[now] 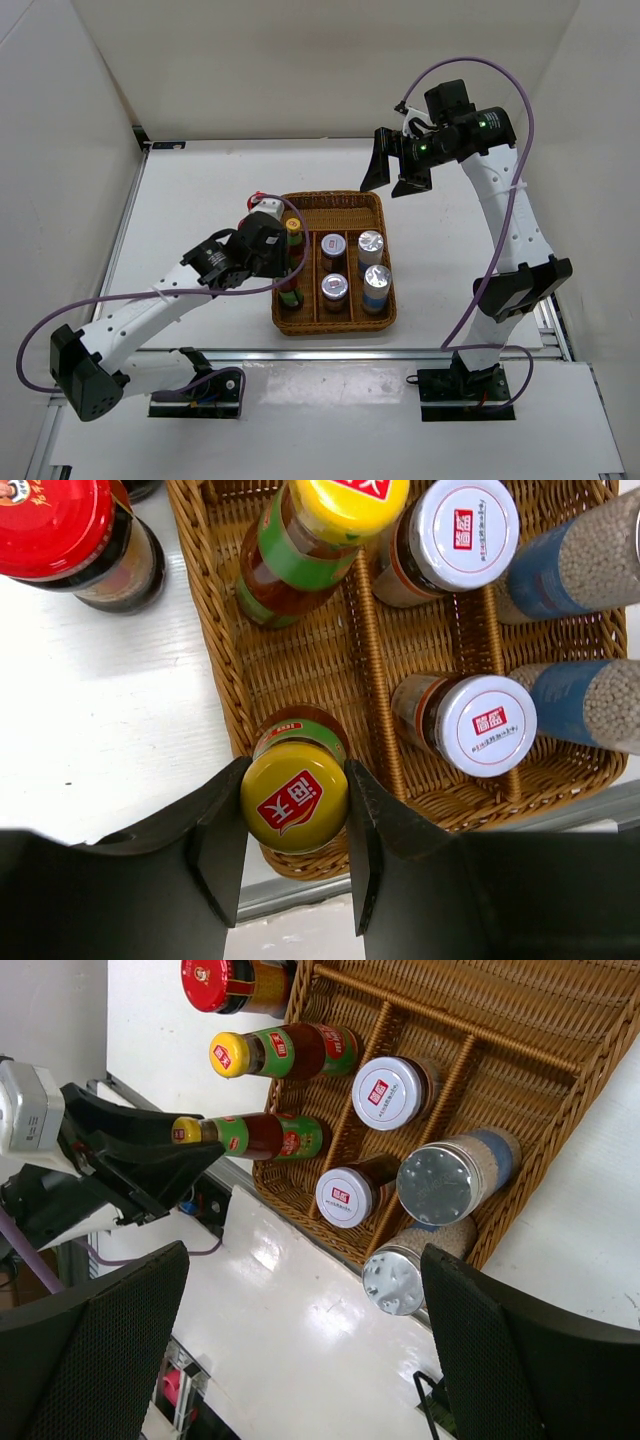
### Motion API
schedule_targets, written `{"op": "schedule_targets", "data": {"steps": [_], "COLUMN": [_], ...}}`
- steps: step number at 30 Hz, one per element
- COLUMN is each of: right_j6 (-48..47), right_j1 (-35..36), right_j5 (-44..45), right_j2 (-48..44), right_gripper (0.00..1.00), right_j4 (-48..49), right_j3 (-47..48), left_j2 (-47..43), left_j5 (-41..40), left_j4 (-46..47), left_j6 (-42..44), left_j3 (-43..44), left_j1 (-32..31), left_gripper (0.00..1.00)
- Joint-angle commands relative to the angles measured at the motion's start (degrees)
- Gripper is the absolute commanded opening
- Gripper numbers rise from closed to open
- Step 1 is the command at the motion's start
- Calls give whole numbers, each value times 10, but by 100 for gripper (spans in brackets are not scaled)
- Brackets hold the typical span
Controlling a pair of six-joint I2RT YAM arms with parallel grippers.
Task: Organize the condiment bottles
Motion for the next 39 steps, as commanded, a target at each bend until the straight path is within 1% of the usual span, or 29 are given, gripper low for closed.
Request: {"op": "schedule_targets", "data": {"steps": [1,2,3,5,6,11,18,22,24,26,28,29,31,32,33,34,35,36,37,39], "right_j6": [-6,-6,-6,-6,-6,-6,-6,-6,-6,-6,-6,-6,-6,-11,-11,-11,-11,-11,-11,-11], "right_j1": [-2,-2,-2,-2,-2,-2,-2,-2,-2,-2,-2,-2,-2,-2,-2,-2,-2,-2,-2,-2], "right_j5": [-10,-10,-10,-10,-10,-10,-5,-5,-5,-5,1,1,1,1,1,1,1,1,1,1], "right_j2": [-7,-7,-7,-7,-7,-7,-7,-1,-1,-1,-1,-1,4,4,4,4,4,4,4,4], "right_gripper": [100,100,100,100,100,100,100,100,100,100,100,100,100,100,100,100,100,100,100,100], "right_j4": [-124,-124,-124,-124,-124,-124,-124,-124,-124,-124,-124,-124,-124,-124,-124,-124,-124,-124,-124,-124], "right_j3": [0,0,0,0,0,5,10,15,21,21,27,27,32,32,32,32,32,32,32,32], "left_j2": [-3,4,11,11,11,11,11,31,37,43,43,43,55,76,90,103,133,148,163,210], "left_j5": [-30,-30,-30,-30,-30,-35,-58,-71,-99,-129,-135,-116,-77,-60,-43,-10,3,15,45,67], "left_j4": [29,29,29,29,29,29,29,29,29,29,24,24,24,24,24,24,24,24,33,45], "left_j6": [-14,-14,-14,-14,-8,5,50,81,87,87,87,80,87,95,111,117,117,126,138,163], "left_j3": [6,6,6,13,13,39,137,210,224,230,230,223,214,214,220,226,244,253,260,281], "left_j1": [-6,-6,-6,-6,-6,-6,-6,-6,-6,8,39,82,124,164,184,203,234,246,255,269], "left_gripper": [33,47,71,85,100,100,100,100,100,100,100,100,100,100,100,100,100,100,100,100]}}
